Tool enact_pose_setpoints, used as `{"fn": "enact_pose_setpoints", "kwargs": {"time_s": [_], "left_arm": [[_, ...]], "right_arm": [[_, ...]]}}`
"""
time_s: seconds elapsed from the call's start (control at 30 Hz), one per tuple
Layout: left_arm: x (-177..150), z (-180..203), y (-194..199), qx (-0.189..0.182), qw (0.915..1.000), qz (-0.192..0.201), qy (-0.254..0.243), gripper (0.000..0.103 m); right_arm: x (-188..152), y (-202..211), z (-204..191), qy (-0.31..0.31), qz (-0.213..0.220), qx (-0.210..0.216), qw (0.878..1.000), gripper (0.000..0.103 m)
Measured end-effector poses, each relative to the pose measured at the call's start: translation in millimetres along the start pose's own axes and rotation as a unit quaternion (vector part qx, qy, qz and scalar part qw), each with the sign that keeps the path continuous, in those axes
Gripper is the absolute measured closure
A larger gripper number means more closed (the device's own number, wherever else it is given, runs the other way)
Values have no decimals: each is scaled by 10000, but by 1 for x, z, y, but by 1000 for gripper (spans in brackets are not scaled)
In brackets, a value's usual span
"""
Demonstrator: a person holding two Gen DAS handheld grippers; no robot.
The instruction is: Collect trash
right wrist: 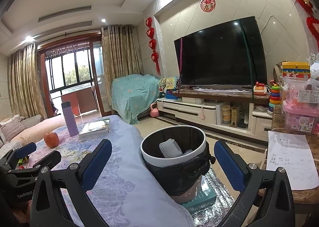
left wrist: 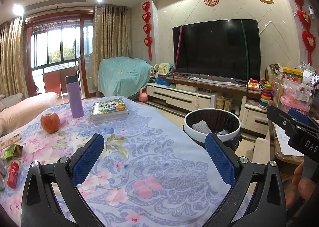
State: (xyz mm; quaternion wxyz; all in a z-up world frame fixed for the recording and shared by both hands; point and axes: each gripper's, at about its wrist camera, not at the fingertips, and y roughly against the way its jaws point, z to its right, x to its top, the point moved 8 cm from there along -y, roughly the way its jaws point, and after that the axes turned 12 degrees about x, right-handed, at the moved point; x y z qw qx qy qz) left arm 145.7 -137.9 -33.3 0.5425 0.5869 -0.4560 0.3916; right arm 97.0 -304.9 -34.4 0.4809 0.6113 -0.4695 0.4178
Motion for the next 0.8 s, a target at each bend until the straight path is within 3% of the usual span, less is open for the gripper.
{"fn": "enact_pose_setpoints", "kwargs": {"time_s": [0.8], "left_arm": [[-5,-6,-11,-21,9999,-126,55,0]], "right_arm": [[-2,-10,3,-99,-120,49,9999,0]]}}
